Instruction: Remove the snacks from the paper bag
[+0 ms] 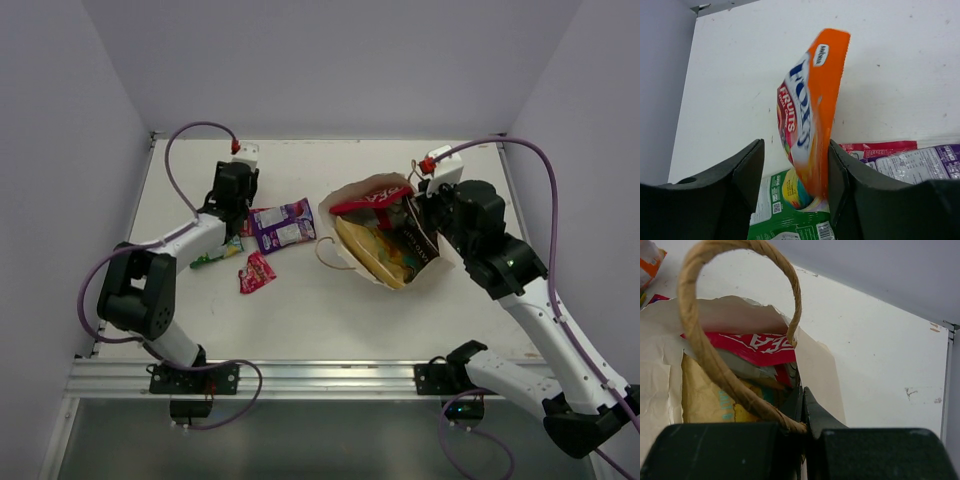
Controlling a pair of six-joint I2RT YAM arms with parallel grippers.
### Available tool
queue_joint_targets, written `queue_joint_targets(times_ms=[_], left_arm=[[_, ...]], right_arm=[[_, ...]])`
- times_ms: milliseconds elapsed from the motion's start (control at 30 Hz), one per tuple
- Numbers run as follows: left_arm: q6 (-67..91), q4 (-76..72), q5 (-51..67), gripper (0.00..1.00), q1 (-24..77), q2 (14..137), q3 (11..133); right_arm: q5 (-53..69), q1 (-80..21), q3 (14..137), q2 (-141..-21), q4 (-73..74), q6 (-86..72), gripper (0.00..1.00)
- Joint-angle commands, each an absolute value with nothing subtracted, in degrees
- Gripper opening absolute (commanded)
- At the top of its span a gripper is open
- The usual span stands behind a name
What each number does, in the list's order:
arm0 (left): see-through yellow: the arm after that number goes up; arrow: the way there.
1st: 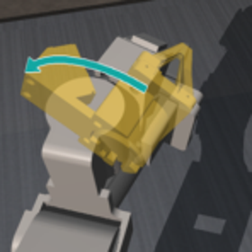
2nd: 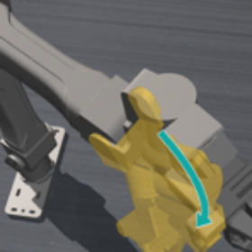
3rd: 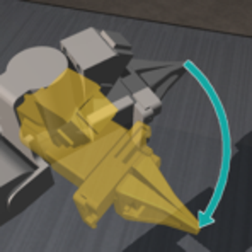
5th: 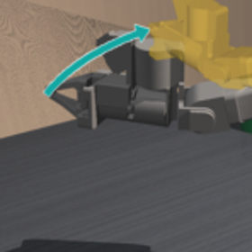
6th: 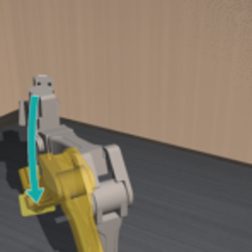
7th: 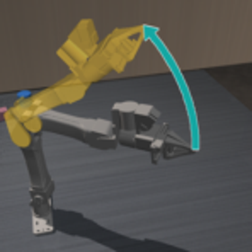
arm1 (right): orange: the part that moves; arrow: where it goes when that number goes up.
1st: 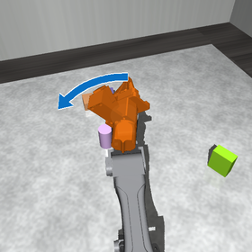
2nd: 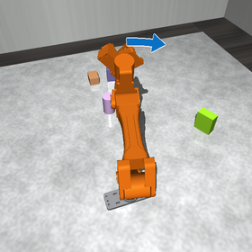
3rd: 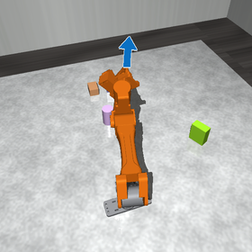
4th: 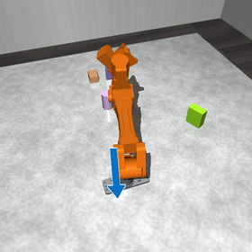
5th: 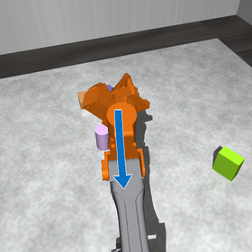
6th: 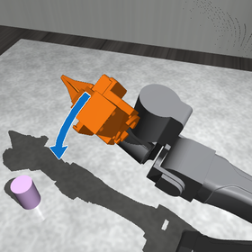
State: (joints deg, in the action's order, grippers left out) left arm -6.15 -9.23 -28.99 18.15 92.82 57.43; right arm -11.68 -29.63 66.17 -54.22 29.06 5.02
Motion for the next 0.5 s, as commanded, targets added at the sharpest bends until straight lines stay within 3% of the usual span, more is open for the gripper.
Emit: queue_joint_targets(times_ms=[0,100,300,467], left_arm=[[-1.42,-14.94,-25.25,0.57,18.46,88.71,57.40],[1.93,-14.15,-17.42,0.79,20.29,80.81,54.94],[-5.88,-6.78,-12.40,0.98,32.84,69.80,57.56],[-5.62,-0.36,-5.04,1.00,40.94,66.27,61.08]], right_arm=[[-11.07,-29.88,66.35,-53.52,28.04,5.63,0.00],[-10.73,-29.88,66.97,-53.79,28.39,5.71,0.00],[-10.02,-29.97,68.29,-54.93,29.53,6.33,0.00],[-9.58,-29.88,68.64,-55.02,29.79,6.94,0.00]])
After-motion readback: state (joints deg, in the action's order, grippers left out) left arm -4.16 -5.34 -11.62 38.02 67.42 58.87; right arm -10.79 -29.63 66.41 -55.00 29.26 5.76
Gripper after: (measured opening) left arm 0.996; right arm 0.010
